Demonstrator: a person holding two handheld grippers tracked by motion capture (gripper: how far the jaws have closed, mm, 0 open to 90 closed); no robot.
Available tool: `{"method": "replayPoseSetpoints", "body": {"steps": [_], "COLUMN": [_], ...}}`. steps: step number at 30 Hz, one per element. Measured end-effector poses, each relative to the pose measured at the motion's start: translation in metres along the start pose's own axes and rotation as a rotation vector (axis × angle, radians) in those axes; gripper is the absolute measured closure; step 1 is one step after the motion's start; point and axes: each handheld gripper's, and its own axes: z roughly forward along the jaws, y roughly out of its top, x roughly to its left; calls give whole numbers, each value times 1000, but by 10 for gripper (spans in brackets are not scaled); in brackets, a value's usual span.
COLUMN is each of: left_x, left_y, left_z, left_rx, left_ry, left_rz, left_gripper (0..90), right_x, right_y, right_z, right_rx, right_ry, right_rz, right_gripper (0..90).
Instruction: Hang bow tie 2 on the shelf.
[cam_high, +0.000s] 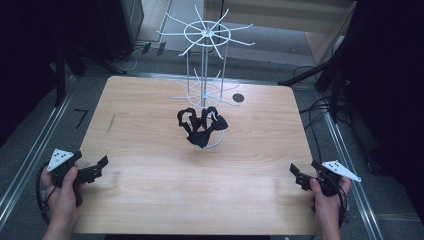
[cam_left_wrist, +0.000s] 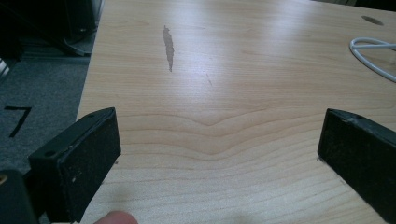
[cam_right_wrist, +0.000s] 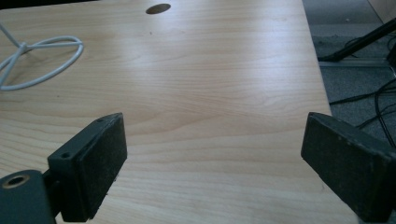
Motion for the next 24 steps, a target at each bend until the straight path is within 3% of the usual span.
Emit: {"method": "replayPoseSetpoints", "body": {"steps": [5, 11, 16, 24], "left_x": [1, 0, 0, -1], "left_y": [0, 0, 0, 0], "left_z": [0, 0, 0, 0], "left_rx": [6, 7, 16, 17], "left_ry": [6, 8, 15, 11], "left_rz": [-3, -3, -2, 13], "left_gripper": [0, 0, 0, 0], "right_x": [-11, -16, -21, -25], "right_y": [-6, -13, -15, -28], "right_z": [-6, -16, -24, -36], "right_rx": [-10, -2, -23, 7], "right_ry": [-17, -29, -37, -40], "right_rz": [37, 19, 62, 65], "right_gripper": [115, 118, 130, 130]}}
